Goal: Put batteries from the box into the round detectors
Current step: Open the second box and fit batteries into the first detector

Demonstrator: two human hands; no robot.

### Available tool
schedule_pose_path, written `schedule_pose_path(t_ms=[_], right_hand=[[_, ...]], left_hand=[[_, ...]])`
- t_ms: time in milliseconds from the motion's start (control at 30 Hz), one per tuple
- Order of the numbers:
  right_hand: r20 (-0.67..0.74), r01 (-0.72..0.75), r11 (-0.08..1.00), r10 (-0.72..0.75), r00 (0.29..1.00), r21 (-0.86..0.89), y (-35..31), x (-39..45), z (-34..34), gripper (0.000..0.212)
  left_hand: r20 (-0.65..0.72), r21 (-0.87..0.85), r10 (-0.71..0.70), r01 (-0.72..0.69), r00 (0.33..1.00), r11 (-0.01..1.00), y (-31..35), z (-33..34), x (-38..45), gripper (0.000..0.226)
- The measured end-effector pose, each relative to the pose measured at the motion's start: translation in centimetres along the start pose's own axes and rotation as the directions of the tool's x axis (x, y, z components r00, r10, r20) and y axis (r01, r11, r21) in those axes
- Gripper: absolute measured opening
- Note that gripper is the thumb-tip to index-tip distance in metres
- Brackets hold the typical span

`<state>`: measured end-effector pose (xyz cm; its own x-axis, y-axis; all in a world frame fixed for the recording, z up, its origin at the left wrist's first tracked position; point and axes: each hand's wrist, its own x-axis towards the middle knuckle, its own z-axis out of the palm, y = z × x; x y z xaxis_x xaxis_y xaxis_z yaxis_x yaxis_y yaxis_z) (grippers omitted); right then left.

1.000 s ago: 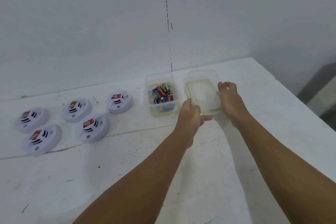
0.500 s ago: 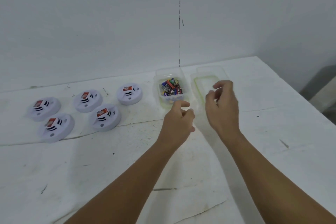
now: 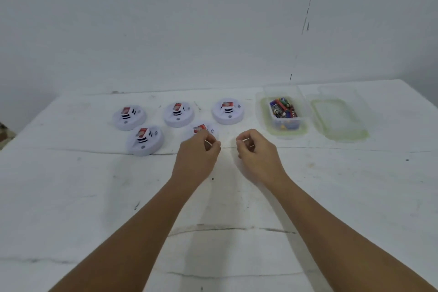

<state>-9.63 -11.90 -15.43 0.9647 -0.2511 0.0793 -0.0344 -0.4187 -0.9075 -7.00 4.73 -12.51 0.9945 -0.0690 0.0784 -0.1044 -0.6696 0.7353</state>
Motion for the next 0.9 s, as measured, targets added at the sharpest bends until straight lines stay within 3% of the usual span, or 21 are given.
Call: schedule_pose_path(t_ms=[133,300,400,500,533,600,633,667,733,800,900], right_hand=[[0.022,-0.042,0.999,0.042,0.999,0.03,-0.9,1.3,1.2,0.004],[0.05,-0.057,0.998,0.056,0.997,0.033,-1.7,2.0,1.9,0.005],[0.057,-0.061,0.998,0.059,0.997,0.034,-1.8,2.0,2.2,0.007],[0.056,-0.074,0.995,0.07,0.996,0.073,-2.1,1.9,2.3,0.008],[0.056,-0.074,0.993,0.069,0.996,0.094,-2.4,1.9,2.3,0.008],[0.061,-0.057,0.989,0.049,0.997,0.136,-3.2,2.1,2.3,0.009],[0.067,-0.042,0.987,0.032,0.997,0.157,-3.8,2.1,2.3,0.01],[0.08,-0.027,0.984,0.012,0.997,0.176,-4.4,2.2,2.3,0.012],[0.12,0.025,0.98,-0.049,0.992,0.195,-5.8,2.1,2.4,0.02],[0.151,0.088,0.977,-0.119,0.981,0.196,-7.0,1.9,2.6,0.028],[0.146,0.166,0.974,-0.189,0.971,0.156,-8.3,1.7,2.9,0.039]], left_hand=[[-0.086,0.189,0.137,-0.119,0.987,0.975,-1.8,-0.7,2.9,0.024],[0.132,0.468,0.067,-0.122,0.989,0.875,-2.5,-0.8,5.5,0.069],[0.19,0.529,0.048,-0.143,0.981,0.836,-2.6,-0.8,5.8,0.07],[0.145,0.398,0.046,-0.101,0.988,0.912,-2.5,-1.3,5.4,0.064],[0.136,0.296,0.009,-0.049,0.991,0.954,-2.3,-1.6,5.3,0.065],[0.115,-0.069,-0.136,0.144,0.984,0.987,-1.3,-2.9,5.0,0.055],[0.125,-0.306,-0.216,0.245,0.968,0.92,-0.8,-3.7,4.8,0.041],[0.177,-0.529,-0.284,0.334,0.942,0.78,-0.4,-4.4,4.7,0.029],[0.353,-0.792,-0.229,0.42,0.907,0.443,-0.3,-5.6,4.3,0.032],[0.441,-0.867,-0.099,0.451,0.892,0.212,-0.5,-6.4,3.7,0.05],[0.474,-0.878,0.018,0.471,0.88,0.082,-0.5,-7.6,3.2,0.058]])
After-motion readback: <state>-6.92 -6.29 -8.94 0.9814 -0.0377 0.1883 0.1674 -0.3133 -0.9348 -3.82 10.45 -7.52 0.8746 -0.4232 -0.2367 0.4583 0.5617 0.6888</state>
